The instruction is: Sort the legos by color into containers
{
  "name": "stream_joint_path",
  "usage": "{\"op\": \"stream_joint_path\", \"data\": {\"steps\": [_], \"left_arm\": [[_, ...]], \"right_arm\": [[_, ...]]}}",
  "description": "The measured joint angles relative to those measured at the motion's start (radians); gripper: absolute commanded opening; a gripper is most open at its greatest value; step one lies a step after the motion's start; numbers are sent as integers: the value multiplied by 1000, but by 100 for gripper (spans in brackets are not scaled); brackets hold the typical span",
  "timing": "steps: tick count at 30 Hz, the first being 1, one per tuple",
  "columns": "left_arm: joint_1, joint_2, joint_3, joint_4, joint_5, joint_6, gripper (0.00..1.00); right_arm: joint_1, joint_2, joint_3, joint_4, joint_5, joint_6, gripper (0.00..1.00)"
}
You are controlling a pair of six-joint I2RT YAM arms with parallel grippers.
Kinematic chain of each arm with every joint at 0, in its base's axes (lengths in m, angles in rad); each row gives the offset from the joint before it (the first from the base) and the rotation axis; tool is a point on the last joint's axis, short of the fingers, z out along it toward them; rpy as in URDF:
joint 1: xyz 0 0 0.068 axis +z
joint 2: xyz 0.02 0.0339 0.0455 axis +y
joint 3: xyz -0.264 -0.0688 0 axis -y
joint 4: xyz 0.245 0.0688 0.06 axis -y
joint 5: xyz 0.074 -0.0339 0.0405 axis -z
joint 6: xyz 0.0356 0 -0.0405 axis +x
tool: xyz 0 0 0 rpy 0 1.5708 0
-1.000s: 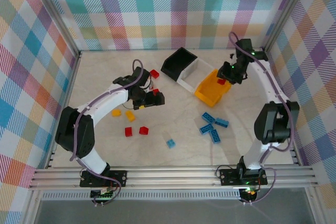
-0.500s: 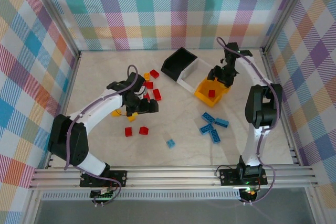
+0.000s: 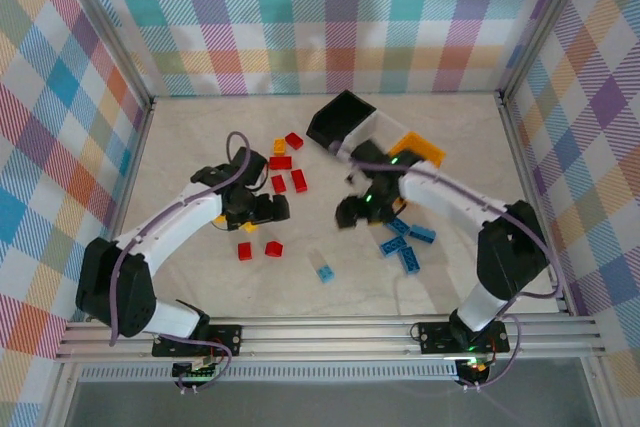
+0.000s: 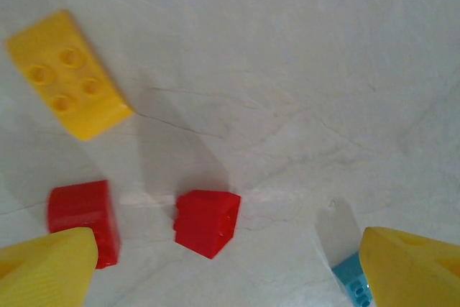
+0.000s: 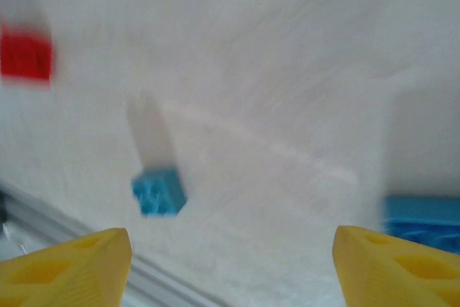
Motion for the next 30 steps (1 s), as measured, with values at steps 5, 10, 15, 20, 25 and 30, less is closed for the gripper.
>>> {"op": "stream_joint_path", "data": {"steps": [5,10,15,20,25,30], "left_arm": [[47,-31,-31,-1,-3,-16,95],[87,-89,-75,-4,2,-18,95],[119,-136,-118,-8,20,-21,95],[132,-170,-144,-11,31,-25,95],[145,-175,-154,-16,37,-24,96],[157,-174,-159,-21,47,-24,96]], "right_arm": [[230,70,-54,28,39,49,82],[326,185,-38,68,85,57,82],[330,253,-6,77,126,54,81],[331,292,46,45,145,50,73],[338,330,87,-14,188,42,48],[341,330,89,-19,224,32,37]]}}
